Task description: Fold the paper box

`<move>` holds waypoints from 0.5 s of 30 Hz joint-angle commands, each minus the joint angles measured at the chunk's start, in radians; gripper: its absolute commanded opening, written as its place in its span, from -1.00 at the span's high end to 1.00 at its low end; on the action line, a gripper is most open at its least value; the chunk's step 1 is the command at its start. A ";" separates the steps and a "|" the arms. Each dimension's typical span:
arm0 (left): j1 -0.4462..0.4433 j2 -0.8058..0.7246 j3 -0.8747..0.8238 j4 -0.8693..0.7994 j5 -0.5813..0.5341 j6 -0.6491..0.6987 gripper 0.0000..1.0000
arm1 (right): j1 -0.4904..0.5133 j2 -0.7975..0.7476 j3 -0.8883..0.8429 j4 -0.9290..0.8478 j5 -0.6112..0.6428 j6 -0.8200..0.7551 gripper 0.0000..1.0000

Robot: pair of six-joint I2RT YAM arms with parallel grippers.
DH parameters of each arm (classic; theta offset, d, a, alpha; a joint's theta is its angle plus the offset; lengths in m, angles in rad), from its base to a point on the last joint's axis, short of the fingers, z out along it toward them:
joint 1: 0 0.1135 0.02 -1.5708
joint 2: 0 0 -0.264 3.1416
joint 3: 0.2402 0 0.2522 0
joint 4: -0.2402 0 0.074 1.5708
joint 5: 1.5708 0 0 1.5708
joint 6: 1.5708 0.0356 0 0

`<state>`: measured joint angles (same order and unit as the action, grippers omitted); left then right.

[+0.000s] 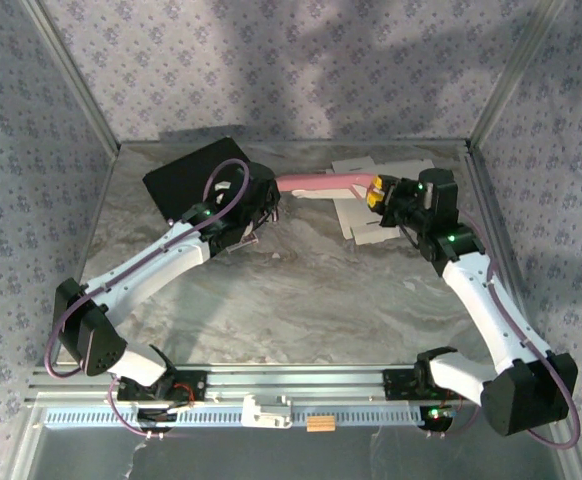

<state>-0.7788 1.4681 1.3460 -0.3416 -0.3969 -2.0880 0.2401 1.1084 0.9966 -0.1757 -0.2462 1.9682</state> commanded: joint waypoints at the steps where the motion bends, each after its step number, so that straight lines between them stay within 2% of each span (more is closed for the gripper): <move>1: 0.008 -0.008 0.026 -0.003 -0.002 -0.175 1.00 | -0.002 -0.025 0.028 -0.063 0.027 0.004 0.36; 7: 0.009 -0.003 0.029 0.004 0.002 -0.177 1.00 | 0.026 -0.051 -0.012 -0.077 0.040 0.025 0.40; 15: 0.009 0.002 0.030 0.009 0.006 -0.178 1.00 | 0.040 -0.035 0.001 -0.077 0.034 0.035 0.54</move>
<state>-0.7742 1.4681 1.3460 -0.3412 -0.3962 -2.0880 0.2695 1.0733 0.9878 -0.2291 -0.2310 1.9839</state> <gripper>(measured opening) 0.068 0.236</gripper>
